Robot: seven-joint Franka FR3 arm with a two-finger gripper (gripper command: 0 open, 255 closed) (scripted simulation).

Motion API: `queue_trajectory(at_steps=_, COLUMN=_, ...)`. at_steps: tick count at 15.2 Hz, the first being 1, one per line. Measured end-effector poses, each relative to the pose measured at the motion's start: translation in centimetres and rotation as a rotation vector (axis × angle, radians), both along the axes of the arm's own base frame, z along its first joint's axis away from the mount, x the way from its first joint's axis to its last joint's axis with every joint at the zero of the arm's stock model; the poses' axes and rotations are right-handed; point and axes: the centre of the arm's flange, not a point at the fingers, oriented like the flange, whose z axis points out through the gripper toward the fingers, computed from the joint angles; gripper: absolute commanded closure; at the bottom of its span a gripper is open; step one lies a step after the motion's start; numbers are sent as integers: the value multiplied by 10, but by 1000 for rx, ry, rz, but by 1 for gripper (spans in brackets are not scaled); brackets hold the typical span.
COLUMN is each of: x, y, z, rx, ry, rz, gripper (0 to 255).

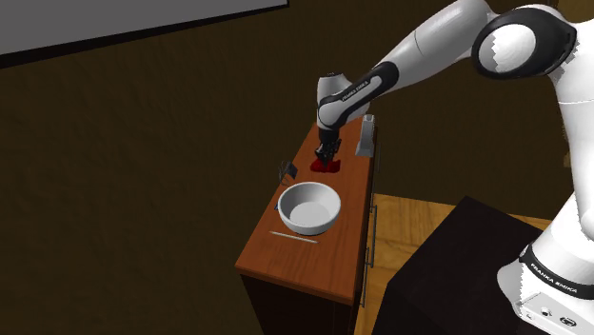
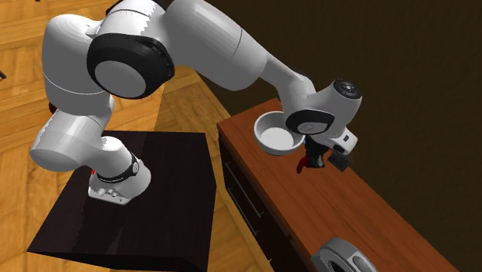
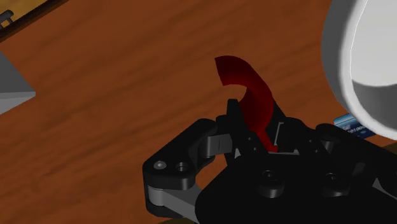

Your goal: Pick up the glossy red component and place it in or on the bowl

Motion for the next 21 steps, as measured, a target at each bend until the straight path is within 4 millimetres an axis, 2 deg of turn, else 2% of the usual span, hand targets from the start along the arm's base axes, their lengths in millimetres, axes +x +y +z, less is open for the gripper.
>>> queue_trajectory(at_steps=12, x=0, y=-2, z=61, rx=0, ry=0, rz=0, gripper=255)
queue_trajectory(at_steps=16, x=-18, y=32, z=65, rx=0, ry=1, rz=1, gripper=255)
queue_trajectory(at_steps=21, x=-50, y=92, z=69, rx=0, ry=1, rz=1, gripper=255)
